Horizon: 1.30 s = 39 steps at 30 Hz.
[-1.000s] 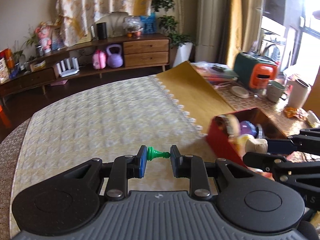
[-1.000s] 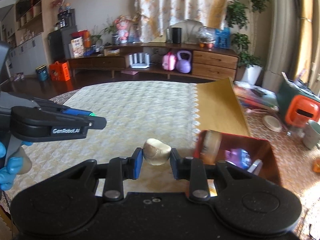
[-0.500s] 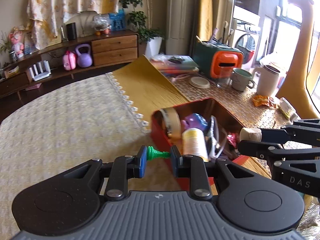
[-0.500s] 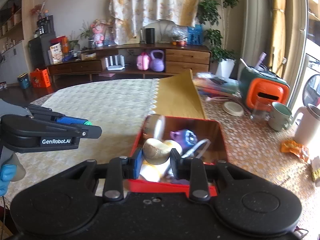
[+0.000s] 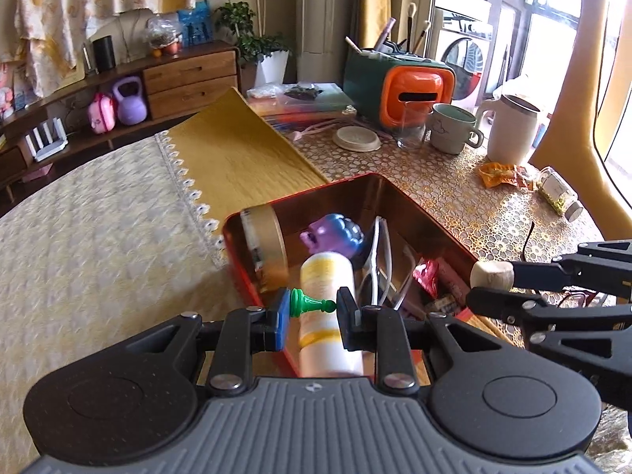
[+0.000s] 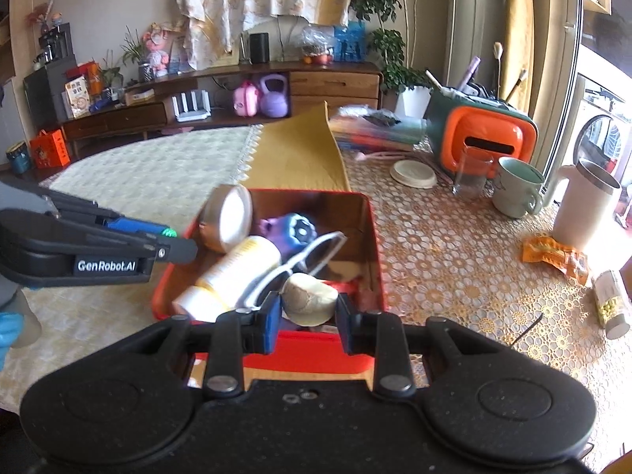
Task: Organize rigid objects
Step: 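Lower the green piece into the box and open the left gripper while the right gripper releases the ball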
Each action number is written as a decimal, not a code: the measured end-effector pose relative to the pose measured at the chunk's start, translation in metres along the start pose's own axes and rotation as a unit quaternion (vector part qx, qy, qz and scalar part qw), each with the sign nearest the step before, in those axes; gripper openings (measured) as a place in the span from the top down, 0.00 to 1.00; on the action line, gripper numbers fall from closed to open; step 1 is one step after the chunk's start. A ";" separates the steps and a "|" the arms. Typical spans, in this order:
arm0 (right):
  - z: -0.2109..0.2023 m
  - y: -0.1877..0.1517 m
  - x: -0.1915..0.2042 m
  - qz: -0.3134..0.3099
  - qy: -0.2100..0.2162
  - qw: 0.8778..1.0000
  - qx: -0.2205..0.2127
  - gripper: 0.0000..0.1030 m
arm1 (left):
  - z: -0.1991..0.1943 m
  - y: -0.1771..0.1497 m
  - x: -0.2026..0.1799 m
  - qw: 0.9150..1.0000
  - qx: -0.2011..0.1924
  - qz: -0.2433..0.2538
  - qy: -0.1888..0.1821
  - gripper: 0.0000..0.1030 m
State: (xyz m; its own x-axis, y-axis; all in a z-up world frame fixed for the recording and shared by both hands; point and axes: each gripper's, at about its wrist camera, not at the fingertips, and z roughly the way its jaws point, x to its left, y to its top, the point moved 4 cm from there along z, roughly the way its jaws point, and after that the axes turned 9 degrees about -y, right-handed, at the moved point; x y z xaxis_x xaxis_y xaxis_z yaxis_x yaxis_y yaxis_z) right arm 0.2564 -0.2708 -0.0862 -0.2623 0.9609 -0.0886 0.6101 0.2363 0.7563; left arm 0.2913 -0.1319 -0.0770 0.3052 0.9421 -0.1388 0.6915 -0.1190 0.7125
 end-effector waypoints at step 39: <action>0.018 -0.005 -0.014 0.011 -0.004 1.000 0.009 0.54 | 0.043 -0.005 -0.027 0.998 0.041 0.004 -0.037 0.74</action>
State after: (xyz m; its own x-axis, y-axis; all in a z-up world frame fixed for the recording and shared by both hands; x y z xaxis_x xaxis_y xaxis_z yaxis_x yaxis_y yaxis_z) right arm 0.2704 -0.2826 -0.1011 -0.2430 0.9670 -0.0762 0.6293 0.2169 0.7463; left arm 0.3077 -0.1699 -0.1058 0.3573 0.9153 -0.1860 0.7385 -0.1549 0.6562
